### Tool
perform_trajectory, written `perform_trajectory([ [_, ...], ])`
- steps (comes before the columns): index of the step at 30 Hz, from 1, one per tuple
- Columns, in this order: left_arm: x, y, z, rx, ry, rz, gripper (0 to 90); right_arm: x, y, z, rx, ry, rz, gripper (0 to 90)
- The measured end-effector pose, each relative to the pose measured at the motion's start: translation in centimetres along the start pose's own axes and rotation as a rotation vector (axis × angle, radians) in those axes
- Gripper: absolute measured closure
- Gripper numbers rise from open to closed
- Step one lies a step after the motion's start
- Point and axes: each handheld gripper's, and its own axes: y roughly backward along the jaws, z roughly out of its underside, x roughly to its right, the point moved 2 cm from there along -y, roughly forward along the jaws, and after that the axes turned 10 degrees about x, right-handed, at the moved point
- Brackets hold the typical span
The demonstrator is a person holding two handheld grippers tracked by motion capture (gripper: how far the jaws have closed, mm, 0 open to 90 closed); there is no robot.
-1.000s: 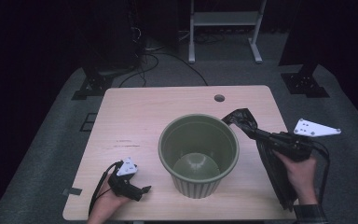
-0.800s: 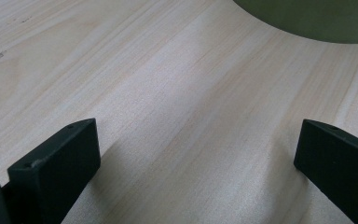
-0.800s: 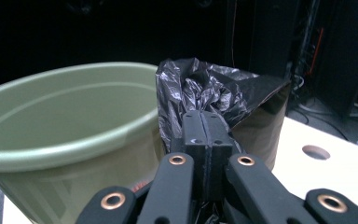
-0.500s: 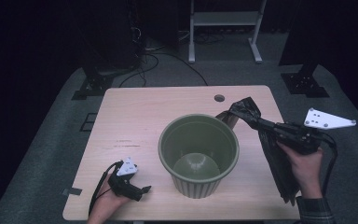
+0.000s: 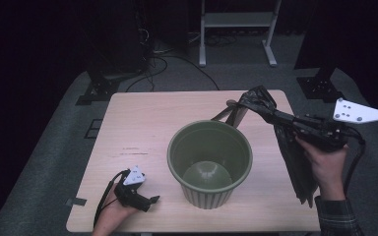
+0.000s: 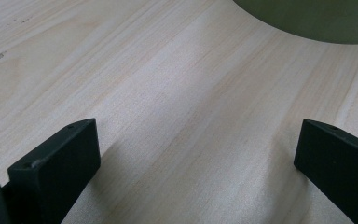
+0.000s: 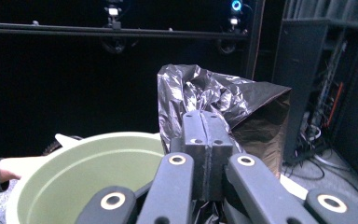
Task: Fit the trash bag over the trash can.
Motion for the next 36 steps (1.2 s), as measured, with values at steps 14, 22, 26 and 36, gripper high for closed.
perform_trajectory([
  [14,0.0,0.0,0.0,0.0,0.001,-0.001,0.0,-2.5,-0.9,-4.1,0.055,0.052,-0.079,90.0],
  [22,0.0,0.0,0.0,0.001,0.0,-0.001,0.0,-3.6,-1.0,-2.8,0.036,0.034,-0.116,90.0],
  [26,0.0,-0.1,0.0,0.001,0.001,-0.001,0.0,-3.7,-1.2,-1.0,0.012,0.016,-0.123,90.0],
  [36,0.0,-0.1,0.0,-0.001,0.001,-0.001,0.0,-3.4,-2.5,2.3,-0.031,-0.045,-0.151,89.8],
])
